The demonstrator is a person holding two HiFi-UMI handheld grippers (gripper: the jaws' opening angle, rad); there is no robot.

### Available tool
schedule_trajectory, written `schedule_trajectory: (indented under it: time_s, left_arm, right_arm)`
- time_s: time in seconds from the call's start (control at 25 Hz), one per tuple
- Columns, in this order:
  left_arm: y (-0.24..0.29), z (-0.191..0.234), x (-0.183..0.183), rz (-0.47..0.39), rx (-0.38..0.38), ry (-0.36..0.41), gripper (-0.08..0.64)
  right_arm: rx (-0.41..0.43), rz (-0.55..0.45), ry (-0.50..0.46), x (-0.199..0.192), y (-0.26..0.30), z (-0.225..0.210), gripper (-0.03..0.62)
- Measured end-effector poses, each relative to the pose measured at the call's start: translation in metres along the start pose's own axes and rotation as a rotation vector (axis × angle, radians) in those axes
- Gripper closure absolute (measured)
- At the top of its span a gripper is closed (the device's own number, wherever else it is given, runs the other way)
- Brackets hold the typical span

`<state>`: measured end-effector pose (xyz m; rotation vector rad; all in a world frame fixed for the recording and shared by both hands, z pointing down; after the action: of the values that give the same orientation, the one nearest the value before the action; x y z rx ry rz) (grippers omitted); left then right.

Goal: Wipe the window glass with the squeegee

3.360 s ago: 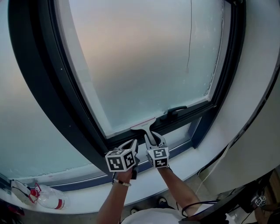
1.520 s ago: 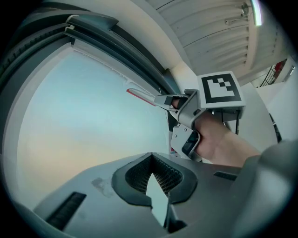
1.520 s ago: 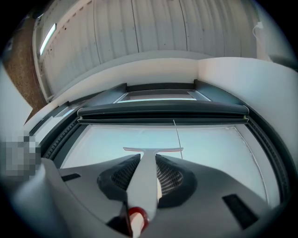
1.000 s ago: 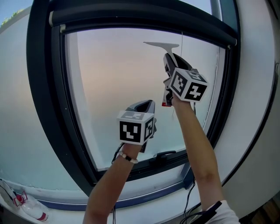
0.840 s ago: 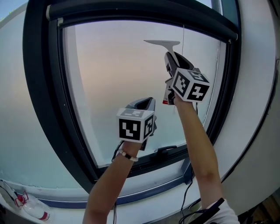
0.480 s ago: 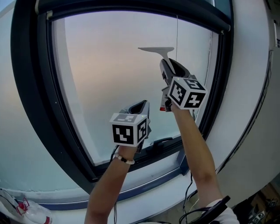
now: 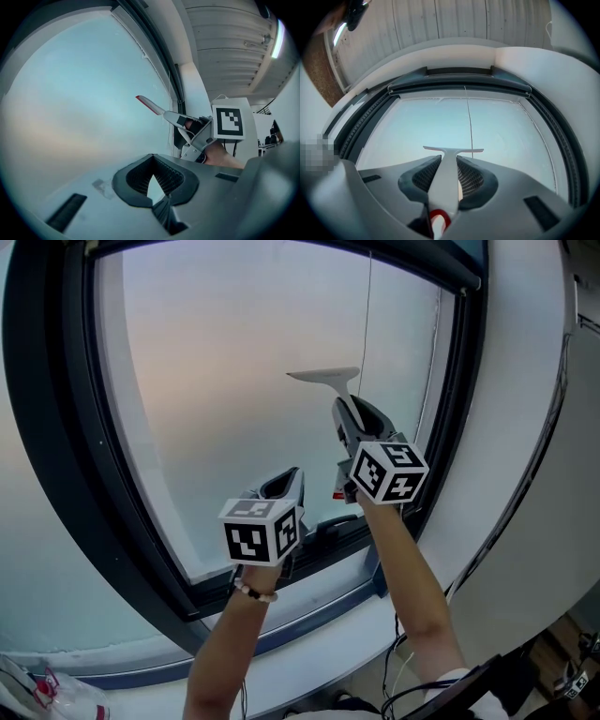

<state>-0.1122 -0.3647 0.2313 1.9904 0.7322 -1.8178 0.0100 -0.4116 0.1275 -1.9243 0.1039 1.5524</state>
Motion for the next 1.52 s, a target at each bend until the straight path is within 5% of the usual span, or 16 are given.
schedule_trajectory:
  time_s: [0.76,1.52]
  left_arm:
    - [0.015,-0.022,-0.106,0.09,0.133,-0.154,0.56]
    - [0.016,-0.052,-0.198,0.24,0.103,-0.264,0.56]
  right_arm:
    - [0.024,0.111,-0.034,-0.138,-0.077,-0.022,0.501]
    - [-0.041,0.302,0.048,-0.265,-0.142,-0.047,0.502]
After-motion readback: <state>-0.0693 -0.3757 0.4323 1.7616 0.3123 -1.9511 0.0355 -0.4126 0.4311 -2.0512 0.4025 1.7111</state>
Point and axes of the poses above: the fingertips, and each gripper's own axes: y forward along the fingers, z to its left, x out of its top, the point moved 4 cm from there along -y, backward along the fingers, and after that the axes turned 13 degrees about y, right-handed, at the moved point
